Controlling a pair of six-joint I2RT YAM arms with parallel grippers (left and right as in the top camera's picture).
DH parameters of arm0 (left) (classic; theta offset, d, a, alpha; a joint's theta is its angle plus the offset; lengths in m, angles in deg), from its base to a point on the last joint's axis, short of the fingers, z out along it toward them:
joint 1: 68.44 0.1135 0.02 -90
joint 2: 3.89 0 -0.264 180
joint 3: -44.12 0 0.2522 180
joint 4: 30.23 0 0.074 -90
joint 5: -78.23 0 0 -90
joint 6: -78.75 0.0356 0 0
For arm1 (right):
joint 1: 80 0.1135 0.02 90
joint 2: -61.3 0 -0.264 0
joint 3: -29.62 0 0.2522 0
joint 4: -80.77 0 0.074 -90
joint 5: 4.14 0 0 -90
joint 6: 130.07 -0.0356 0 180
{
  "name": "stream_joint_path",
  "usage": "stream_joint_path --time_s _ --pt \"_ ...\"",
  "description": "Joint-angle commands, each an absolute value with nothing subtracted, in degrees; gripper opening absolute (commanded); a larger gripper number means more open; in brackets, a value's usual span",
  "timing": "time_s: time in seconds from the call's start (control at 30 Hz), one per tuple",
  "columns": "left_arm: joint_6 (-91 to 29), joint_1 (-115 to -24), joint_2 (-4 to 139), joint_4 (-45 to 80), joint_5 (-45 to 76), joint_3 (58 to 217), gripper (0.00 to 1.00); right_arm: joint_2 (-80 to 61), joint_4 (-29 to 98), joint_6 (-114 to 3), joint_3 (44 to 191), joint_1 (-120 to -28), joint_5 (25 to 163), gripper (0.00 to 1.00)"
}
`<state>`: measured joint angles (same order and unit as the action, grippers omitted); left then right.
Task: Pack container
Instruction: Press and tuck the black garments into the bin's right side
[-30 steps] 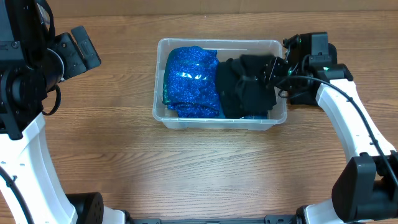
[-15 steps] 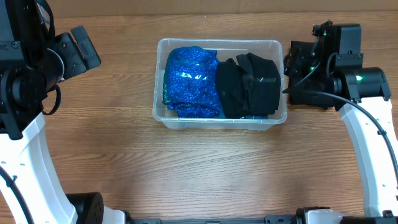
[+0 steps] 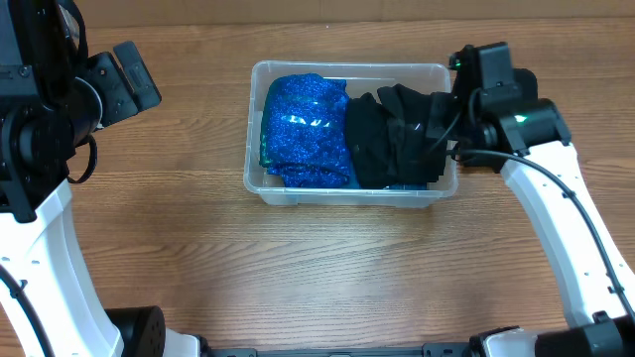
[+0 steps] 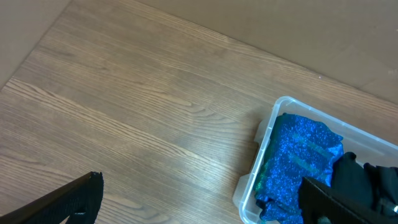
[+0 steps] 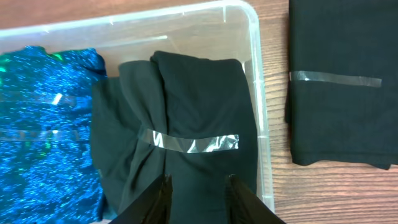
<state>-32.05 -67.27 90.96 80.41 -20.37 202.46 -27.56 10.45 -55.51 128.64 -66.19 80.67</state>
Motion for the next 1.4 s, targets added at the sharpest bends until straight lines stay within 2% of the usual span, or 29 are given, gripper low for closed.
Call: stream_joint_path --time_s 0.0,0.43,0.63,0.77,0.8,1.03,1.2,1.3,1.33,1.37 --pt "-31.4 -67.1 90.6 80.3 -20.1 202.6 1.00 -29.1 10.0 -56.7 129.3 -64.8 76.0 0.31" --pt "-31.4 -67.1 90.6 80.3 -20.1 202.6 1.00 -29.3 10.3 -57.7 129.3 -62.8 70.9 0.31" --pt "-31.4 -67.1 90.6 80.3 -20.0 202.6 1.00 -29.3 10.6 -57.7 129.3 -58.5 69.9 0.32" --pt "-31.4 -67.1 90.6 80.3 -20.1 202.6 1.00 -29.4 11.9 -59.1 129.3 -58.5 69.8 0.31" --pt "-31.4 -67.1 90.6 80.3 -20.1 202.6 1.00 -29.6 12.3 -59.4 129.2 -58.7 69.8 0.28" --pt "-31.4 -67.1 90.6 80.3 -20.1 202.6 1.00 -40.8 14.6 -59.4 129.2 -58.9 69.2 0.17" --pt "-31.4 -67.1 90.6 80.3 -20.1 202.6 1.00 -51.1 14.8 -60.9 129.2 -58.8 72.3 0.17" --pt "-31.4 -67.1 90.6 80.3 -20.1 202.6 1.00 -51.9 13.2 -60.6 129.4 -58.8 73.1 0.23" --pt "-31.4 -67.1 90.6 80.3 -20.1 202.6 1.00 -51.3 12.3 -59.5 130.0 -58.8 73.0 0.29" --pt "-31.4 -67.1 90.6 80.3 -20.1 202.6 1.00 -50.4 11.2 -59.0 130.8 -58.8 72.9 0.40"
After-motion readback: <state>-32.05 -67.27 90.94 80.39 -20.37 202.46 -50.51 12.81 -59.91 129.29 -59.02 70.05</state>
